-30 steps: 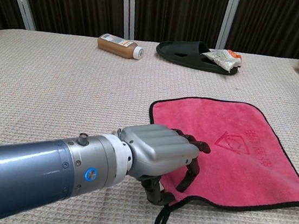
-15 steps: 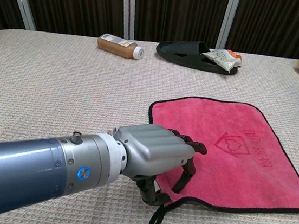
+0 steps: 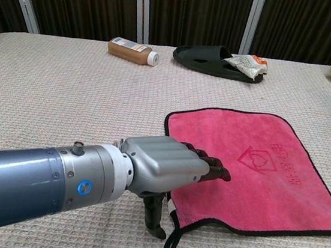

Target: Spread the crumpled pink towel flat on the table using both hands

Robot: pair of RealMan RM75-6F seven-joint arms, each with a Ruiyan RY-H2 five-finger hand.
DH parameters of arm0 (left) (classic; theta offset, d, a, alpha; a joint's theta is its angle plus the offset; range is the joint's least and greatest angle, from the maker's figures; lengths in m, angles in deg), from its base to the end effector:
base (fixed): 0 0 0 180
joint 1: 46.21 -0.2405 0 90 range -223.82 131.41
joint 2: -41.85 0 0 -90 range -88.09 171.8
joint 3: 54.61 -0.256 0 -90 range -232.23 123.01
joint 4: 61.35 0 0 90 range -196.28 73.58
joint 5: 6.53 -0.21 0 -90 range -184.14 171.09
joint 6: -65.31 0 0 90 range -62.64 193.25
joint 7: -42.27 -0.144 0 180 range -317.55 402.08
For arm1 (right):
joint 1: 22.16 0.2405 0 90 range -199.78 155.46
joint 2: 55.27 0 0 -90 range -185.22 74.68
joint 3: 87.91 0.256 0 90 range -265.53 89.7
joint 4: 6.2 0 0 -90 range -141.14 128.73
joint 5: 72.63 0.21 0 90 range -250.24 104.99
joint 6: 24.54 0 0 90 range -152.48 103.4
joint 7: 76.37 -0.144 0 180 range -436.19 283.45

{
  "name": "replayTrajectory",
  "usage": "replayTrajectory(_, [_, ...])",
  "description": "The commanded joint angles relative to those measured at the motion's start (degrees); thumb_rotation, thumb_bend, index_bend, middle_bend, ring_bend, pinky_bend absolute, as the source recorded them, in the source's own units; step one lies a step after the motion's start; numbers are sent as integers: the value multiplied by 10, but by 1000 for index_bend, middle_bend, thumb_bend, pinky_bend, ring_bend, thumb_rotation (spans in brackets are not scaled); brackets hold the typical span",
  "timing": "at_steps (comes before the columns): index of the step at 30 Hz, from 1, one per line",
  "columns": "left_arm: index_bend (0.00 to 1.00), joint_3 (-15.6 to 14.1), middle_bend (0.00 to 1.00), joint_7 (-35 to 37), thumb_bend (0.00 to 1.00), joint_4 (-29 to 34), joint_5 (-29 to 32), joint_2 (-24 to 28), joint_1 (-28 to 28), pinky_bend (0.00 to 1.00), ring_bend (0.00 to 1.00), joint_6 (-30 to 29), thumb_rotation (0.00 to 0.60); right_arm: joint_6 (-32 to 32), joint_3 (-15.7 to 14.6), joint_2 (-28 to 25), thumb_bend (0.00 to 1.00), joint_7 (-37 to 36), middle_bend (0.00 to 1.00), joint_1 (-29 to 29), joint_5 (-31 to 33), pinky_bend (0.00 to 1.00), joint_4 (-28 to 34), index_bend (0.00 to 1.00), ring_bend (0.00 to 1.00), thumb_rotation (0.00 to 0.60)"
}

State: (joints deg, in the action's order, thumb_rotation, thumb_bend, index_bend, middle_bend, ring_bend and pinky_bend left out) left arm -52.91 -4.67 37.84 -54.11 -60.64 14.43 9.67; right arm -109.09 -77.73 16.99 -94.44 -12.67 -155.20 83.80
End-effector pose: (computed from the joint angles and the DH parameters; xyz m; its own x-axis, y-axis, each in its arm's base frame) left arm -0.0224 0.2369 -0.1125 0.6845 0.3317 0.6492 0.6133 -0.7434 -0.2668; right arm -0.2869 -0.2299 0.1384 -0.0369 0.1141 0.9928 -0.9971 -0.0702 -0.0290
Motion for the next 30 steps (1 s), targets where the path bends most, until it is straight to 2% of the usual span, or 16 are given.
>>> replayTrajectory(1, [0,2,0,3,137,5,-3,9,-1,0,0,0,600,-2,0,-2,346,-1,33,-1,0,61,2,17,0,600])
replayTrajectory(4, [0,13,0,12,180,10,-8,25,-3,0,0,-8,600,0,1,-1,346,-2,33,-1,2,61,0,17,0,600])
replayTrajectory(9, [0,42,0,17,396,-1,19,48,3,0,0,-9,600,3,2,-1,345,-3,33,1,3,61,-1,17,0,600])
replayTrajectory(11, [0,51,0,12,450,-12,36,54,9,0,0,-6,600,4,2,-1,346,-2,33,2,3,61,-1,17,0,600])
replayTrajectory(17, [0,47,0,-11,576,-53,94,61,25,0,0,14,600,2,1,1,345,-3,33,0,3,61,-2,32,0,600])
replayTrajectory(21, [0,39,0,-21,619,-80,115,57,32,0,0,22,600,2,0,1,346,-4,33,0,1,61,-2,32,0,600])
replayTrajectory(30, [0,39,0,-37,622,-136,148,26,56,0,0,43,600,3,0,5,346,-2,33,2,1,61,-6,33,0,600])
